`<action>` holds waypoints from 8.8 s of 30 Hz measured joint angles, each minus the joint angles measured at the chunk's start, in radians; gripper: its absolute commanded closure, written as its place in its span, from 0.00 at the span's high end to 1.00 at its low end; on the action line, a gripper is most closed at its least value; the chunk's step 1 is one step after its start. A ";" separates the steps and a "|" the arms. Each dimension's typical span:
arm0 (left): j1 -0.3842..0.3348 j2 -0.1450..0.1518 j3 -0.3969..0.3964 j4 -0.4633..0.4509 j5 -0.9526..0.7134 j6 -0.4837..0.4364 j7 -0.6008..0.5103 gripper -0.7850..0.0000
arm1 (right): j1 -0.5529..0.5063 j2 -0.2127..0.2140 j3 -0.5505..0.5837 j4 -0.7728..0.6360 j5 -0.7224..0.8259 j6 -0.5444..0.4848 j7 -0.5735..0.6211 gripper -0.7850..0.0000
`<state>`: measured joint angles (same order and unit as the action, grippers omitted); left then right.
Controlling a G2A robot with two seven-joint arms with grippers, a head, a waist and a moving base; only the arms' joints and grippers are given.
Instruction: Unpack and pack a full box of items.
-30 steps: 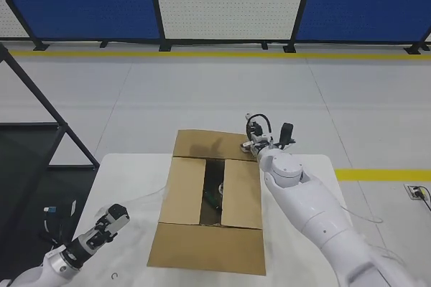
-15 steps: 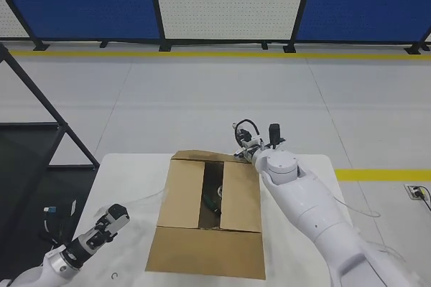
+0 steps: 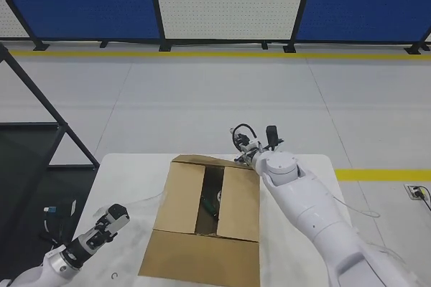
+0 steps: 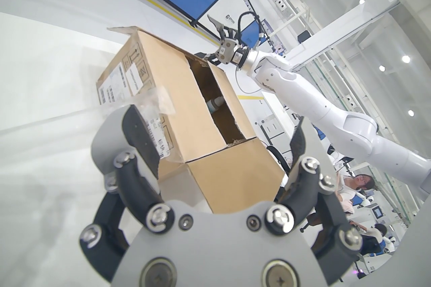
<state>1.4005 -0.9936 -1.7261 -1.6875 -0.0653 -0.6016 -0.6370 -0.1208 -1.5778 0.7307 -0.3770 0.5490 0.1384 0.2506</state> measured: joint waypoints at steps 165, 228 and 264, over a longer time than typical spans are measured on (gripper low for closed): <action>-0.066 -0.015 0.111 0.063 0.666 0.428 0.295 1.00 | -0.138 -0.152 0.080 -0.175 -0.155 -0.628 0.427 1.00; -0.013 -0.031 -0.096 -0.160 0.393 0.399 0.331 1.00 | -0.450 0.026 0.377 -0.715 -0.389 -0.357 0.476 1.00; -0.377 -0.021 0.297 -0.126 0.004 0.357 -0.261 1.00 | -0.851 0.156 0.779 -1.147 -0.448 -0.327 0.571 1.00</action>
<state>1.0233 -1.0151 -1.4295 -1.8133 -0.0617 -0.2449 -0.8983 -0.9720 -1.4222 1.5092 -1.5236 0.1014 -0.1887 0.8214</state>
